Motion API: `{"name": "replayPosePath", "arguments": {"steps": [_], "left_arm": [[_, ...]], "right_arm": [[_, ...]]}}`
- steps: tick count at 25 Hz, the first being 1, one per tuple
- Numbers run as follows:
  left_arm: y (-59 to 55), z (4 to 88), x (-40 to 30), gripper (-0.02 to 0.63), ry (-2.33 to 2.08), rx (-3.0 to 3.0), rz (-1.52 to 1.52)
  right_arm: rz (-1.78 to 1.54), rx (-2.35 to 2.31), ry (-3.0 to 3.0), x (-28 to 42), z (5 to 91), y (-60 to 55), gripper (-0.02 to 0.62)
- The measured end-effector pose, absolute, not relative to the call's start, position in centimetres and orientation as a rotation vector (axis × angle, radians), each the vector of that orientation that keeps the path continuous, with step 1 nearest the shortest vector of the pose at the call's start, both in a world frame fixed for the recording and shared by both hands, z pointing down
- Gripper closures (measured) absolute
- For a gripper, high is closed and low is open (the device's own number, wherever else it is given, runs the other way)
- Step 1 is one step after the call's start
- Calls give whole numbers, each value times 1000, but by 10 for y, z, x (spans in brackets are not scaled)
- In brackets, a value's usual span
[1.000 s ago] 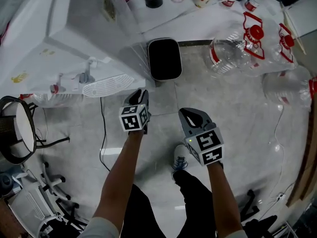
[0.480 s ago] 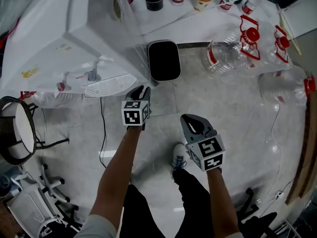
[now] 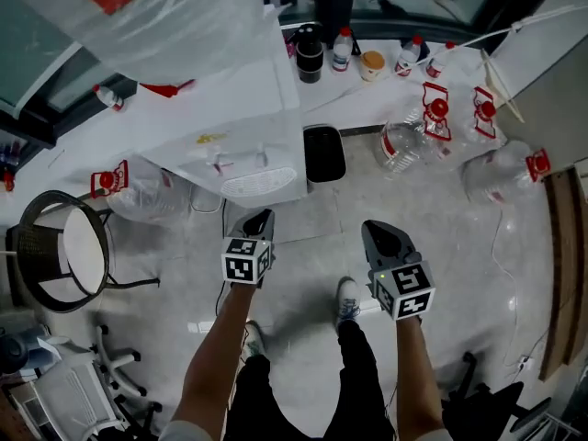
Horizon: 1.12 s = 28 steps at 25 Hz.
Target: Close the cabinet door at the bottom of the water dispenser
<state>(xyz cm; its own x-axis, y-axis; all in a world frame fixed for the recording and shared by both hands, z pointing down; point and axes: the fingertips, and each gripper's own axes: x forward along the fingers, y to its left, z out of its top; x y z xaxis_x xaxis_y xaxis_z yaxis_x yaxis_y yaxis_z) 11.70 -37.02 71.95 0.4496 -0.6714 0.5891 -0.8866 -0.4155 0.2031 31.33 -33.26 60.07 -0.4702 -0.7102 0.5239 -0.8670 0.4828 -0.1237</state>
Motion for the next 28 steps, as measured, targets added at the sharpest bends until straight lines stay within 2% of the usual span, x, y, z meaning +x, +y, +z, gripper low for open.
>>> {"name": "replayPosePath", "arguments": {"steps": [7,15,21,28], "left_arm": [[-355,513,37,583,-1371,2473,513],[-296,313,-55,583,-1503,2634,431],[-252,212,-104,583,-1545,2749,390],[-191,151,-118,583,-1545,2888,403]], "right_arm": [[187,1399,-2356,253,431,-324,568],[13,1453,-2444,173,261,-282,568],[-95,1442,-2456,122,185,-236,568],[-190,1405,-2476,71,144,-180,568]]}}
